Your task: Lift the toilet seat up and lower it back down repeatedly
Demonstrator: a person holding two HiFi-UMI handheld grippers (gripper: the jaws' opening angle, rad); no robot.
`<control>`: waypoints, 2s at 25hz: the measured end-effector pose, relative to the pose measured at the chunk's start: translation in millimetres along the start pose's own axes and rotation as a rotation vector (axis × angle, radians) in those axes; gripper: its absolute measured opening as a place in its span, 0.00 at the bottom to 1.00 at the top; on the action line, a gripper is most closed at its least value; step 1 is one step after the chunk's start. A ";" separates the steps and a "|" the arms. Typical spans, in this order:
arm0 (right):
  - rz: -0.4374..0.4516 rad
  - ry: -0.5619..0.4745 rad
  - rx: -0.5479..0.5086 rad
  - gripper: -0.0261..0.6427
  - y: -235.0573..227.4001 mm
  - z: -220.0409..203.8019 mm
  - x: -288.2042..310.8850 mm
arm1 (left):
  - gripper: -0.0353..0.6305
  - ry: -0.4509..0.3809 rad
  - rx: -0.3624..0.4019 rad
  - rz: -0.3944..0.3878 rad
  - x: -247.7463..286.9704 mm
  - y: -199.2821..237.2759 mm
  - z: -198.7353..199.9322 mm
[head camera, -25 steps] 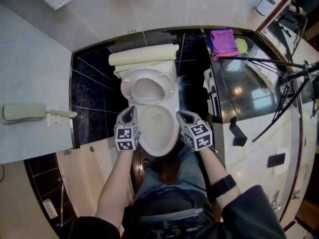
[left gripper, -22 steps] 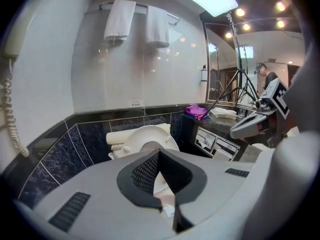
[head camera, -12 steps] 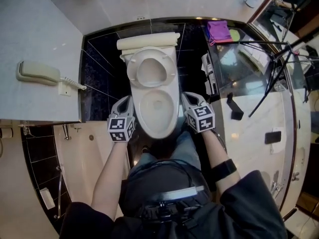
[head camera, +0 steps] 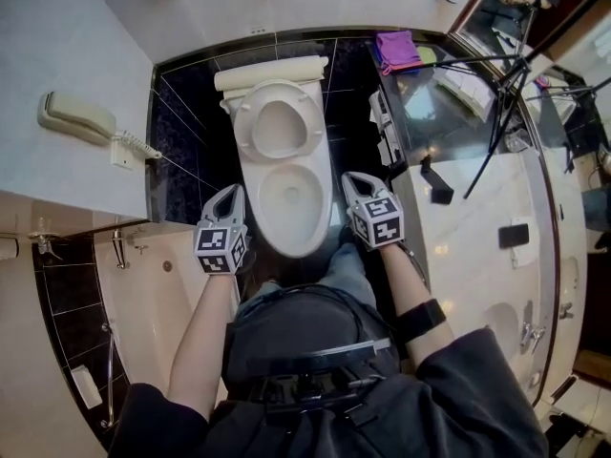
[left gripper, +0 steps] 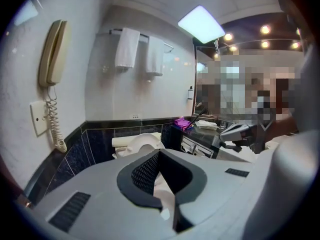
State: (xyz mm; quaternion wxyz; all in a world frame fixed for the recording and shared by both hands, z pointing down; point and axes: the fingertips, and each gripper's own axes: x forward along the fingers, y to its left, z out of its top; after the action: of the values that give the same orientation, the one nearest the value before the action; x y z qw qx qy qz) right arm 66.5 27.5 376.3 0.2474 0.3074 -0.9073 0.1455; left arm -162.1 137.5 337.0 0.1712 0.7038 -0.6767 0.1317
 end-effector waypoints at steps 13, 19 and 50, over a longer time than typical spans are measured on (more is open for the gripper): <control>-0.038 0.036 -0.019 0.05 -0.5 -28.6 -23.4 | 0.05 -0.017 0.030 -0.031 -4.1 -15.4 -5.5; -0.074 0.068 -0.126 0.08 -4.8 -18.0 -15.3 | 0.05 -0.018 0.028 -0.029 3.8 -17.3 0.2; 0.023 0.151 -0.894 0.40 -77.5 100.2 312.1 | 0.05 0.054 -0.042 0.148 138.1 17.5 -26.1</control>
State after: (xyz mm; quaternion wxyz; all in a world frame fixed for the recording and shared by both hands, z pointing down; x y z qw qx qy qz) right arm -135.6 -225.4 469.3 0.4199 0.1490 -0.8637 -0.2358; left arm -171.5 22.7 419.4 0.1939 0.6444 -0.7246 0.1486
